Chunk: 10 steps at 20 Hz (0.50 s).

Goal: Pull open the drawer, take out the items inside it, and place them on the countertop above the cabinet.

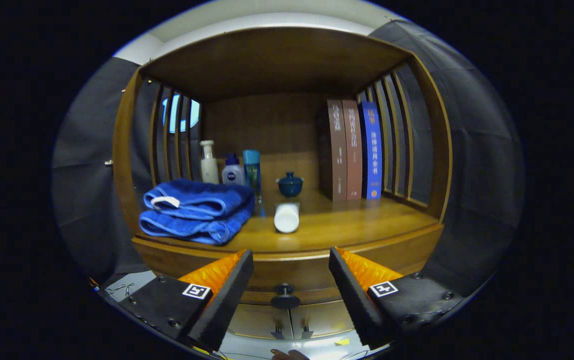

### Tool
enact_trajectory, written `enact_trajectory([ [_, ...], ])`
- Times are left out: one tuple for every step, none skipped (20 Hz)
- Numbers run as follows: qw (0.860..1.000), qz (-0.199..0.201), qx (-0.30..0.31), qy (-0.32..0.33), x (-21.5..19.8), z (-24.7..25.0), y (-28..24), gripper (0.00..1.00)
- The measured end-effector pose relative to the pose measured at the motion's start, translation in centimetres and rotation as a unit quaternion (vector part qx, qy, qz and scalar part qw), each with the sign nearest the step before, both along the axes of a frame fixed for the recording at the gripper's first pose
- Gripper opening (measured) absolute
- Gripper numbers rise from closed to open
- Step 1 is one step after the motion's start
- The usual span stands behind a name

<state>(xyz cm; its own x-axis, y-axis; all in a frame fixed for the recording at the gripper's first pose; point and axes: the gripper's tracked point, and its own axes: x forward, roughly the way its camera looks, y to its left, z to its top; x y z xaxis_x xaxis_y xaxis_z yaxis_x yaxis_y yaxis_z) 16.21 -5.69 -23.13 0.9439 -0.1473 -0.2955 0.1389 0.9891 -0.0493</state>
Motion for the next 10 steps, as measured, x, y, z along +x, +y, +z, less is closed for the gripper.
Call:
enact_trajectory([
  [1.0,0.008,-0.003,-0.007,-0.2,1.9,0.7,0.99],
  [1.0,0.014,-0.006,-0.012,-0.5,3.9,1.3,0.99],
  [1.0,0.019,-0.007,-0.019,-0.8,6.0,1.8,0.99],
  [0.999,0.026,-0.006,-0.031,-1.3,8.4,2.4,0.99],
  [0.999,0.03,-0.007,-0.042,-1.7,10.6,2.9,0.99],
  [0.998,0.033,-0.008,-0.054,-2.4,12.8,3.3,0.99],
  [0.997,0.033,-0.008,-0.066,-3.2,15.0,3.5,0.99],
  [0.996,0.033,-0.005,-0.078,-4.0,16.9,3.8,0.99],
  [0.996,0.036,-0.003,-0.082,-4.7,18.4,4.3,0.99],
  [0.996,0.037,-0.003,-0.081,-5.5,19.3,4.5,0.99],
])
